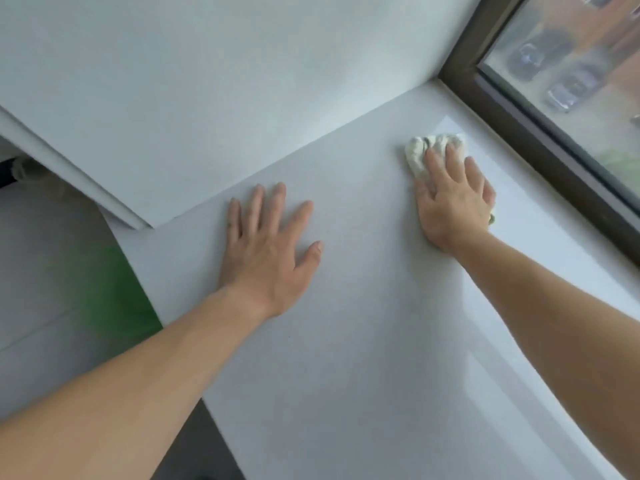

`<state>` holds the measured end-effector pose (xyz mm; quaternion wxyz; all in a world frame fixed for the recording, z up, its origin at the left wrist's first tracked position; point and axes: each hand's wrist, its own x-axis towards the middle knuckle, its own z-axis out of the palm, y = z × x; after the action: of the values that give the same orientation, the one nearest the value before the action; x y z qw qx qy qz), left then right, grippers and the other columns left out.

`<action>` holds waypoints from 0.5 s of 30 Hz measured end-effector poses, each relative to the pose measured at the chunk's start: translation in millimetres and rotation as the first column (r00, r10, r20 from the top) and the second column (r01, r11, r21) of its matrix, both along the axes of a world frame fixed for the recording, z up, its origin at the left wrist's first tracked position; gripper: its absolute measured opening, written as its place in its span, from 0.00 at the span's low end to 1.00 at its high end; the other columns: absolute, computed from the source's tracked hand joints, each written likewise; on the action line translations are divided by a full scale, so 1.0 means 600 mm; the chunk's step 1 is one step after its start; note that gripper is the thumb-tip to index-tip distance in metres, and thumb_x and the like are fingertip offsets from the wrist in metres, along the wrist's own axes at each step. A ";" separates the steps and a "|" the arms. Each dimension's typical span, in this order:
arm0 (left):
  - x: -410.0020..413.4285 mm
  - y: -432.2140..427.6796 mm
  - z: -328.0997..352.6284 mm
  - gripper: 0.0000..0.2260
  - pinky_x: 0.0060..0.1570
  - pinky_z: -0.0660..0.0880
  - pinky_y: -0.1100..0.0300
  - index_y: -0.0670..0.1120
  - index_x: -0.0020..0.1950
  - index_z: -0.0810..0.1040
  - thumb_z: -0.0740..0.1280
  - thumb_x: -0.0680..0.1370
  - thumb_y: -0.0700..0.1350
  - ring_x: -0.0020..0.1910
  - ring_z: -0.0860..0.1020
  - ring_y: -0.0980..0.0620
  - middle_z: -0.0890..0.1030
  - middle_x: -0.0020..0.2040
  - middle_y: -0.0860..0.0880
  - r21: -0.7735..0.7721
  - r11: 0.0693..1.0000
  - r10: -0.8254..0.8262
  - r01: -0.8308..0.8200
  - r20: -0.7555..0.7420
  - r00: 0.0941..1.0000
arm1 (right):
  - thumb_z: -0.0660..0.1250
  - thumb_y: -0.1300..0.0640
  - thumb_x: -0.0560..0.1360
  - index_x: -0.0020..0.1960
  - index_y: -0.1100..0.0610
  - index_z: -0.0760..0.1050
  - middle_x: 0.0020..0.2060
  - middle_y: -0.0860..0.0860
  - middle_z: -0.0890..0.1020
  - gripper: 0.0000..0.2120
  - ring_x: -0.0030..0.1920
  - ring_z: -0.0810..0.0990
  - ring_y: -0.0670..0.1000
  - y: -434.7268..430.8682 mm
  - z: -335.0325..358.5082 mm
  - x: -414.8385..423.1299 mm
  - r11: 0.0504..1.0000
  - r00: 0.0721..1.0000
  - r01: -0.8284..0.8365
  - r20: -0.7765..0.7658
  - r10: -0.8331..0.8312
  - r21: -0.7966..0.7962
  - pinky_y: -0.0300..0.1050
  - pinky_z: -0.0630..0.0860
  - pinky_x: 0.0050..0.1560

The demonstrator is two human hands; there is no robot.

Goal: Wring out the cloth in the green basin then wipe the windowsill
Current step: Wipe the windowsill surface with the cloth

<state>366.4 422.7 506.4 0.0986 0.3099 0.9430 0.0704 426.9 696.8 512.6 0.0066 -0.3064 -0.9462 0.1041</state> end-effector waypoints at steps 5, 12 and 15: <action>0.004 0.004 -0.008 0.32 0.76 0.42 0.40 0.56 0.80 0.55 0.47 0.76 0.65 0.80 0.47 0.42 0.51 0.82 0.45 -0.012 1.000 0.013 -0.014 -0.085 0.996 | 0.54 0.44 0.83 0.79 0.38 0.55 0.80 0.39 0.53 0.25 0.79 0.50 0.50 0.085 0.016 0.053 0.983 0.983 -0.178 0.032 0.180 -0.050 0.51 0.46 0.75; 0.002 0.005 -0.007 0.32 0.76 0.46 0.37 0.52 0.79 0.61 0.51 0.76 0.63 0.80 0.50 0.40 0.55 0.81 0.42 -0.002 1.000 -0.019 0.018 -0.073 0.997 | 0.48 0.42 0.83 0.80 0.38 0.51 0.81 0.41 0.48 0.25 0.80 0.45 0.51 0.035 0.007 0.057 0.996 0.997 0.081 0.013 -0.080 -0.029 0.52 0.43 0.76; -0.001 0.004 -0.009 0.33 0.76 0.45 0.37 0.52 0.79 0.60 0.51 0.77 0.64 0.80 0.49 0.40 0.55 0.81 0.42 -0.008 0.999 -0.035 0.035 -0.075 0.997 | 0.49 0.40 0.83 0.80 0.37 0.50 0.80 0.39 0.49 0.25 0.80 0.46 0.50 0.038 0.013 0.100 0.995 0.993 -0.099 0.058 0.100 -0.024 0.52 0.45 0.76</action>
<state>365.9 425.1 501.3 0.0652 0.3286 0.9407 0.0537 487.2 719.5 520.4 -0.0299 -0.2620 -0.9589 0.1049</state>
